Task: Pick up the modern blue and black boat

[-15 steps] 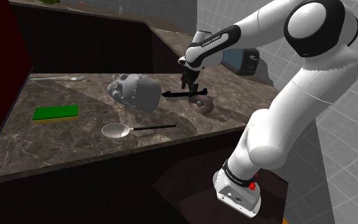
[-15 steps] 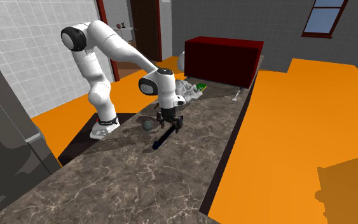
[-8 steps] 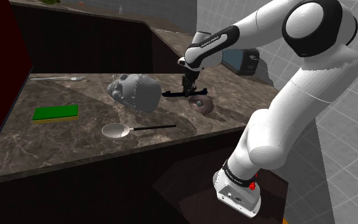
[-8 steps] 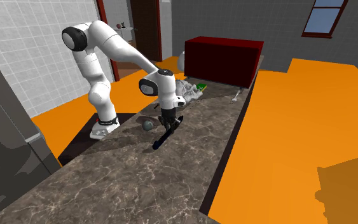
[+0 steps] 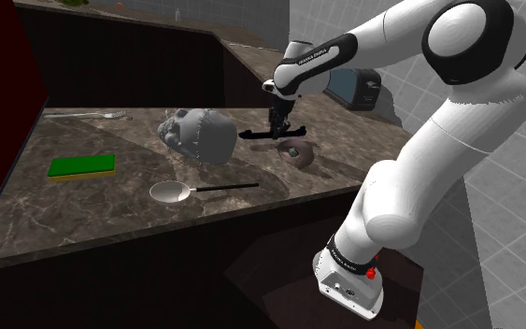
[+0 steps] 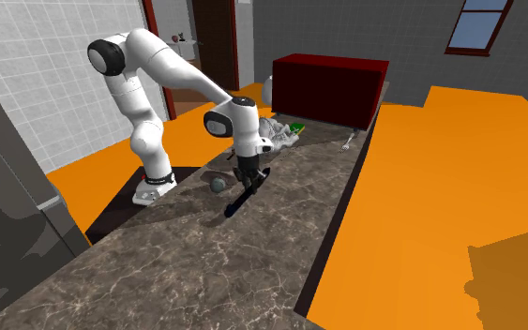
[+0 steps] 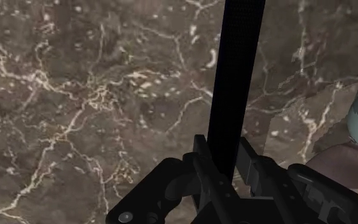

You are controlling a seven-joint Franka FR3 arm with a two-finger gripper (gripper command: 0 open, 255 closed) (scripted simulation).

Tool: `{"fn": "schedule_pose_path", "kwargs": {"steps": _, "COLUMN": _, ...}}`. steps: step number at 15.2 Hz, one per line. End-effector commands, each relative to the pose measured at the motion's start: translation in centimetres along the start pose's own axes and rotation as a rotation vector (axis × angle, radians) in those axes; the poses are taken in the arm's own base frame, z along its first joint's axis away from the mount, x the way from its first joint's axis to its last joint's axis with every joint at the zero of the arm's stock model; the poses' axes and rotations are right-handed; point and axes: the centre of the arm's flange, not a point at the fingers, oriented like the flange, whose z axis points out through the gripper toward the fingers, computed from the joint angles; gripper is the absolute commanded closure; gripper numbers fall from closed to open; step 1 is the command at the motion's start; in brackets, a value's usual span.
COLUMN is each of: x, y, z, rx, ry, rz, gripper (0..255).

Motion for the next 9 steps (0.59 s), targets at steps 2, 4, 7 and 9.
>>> {"fn": "schedule_pose_path", "kwargs": {"steps": 2, "x": 0.1, "y": 0.0, "z": -1.5, "rx": 0.000, "ry": 0.000, "rz": 0.000, "gripper": 255}}
{"fn": "schedule_pose_path", "kwargs": {"steps": 4, "x": 0.1, "y": 0.1, "z": -2.6, "rx": 0.000, "ry": 0.000, "rz": 0.000, "gripper": 255}}
{"fn": "schedule_pose_path", "kwargs": {"steps": 7, "x": 0.1, "y": 0.1, "z": -4.2, "rx": 0.000, "ry": 0.000, "rz": 0.000, "gripper": 255}}
{"fn": "schedule_pose_path", "kwargs": {"steps": 9, "x": 0.1, "y": 0.2, "z": -5.2, "rx": 0.000, "ry": 0.000, "rz": 0.000, "gripper": 255}}
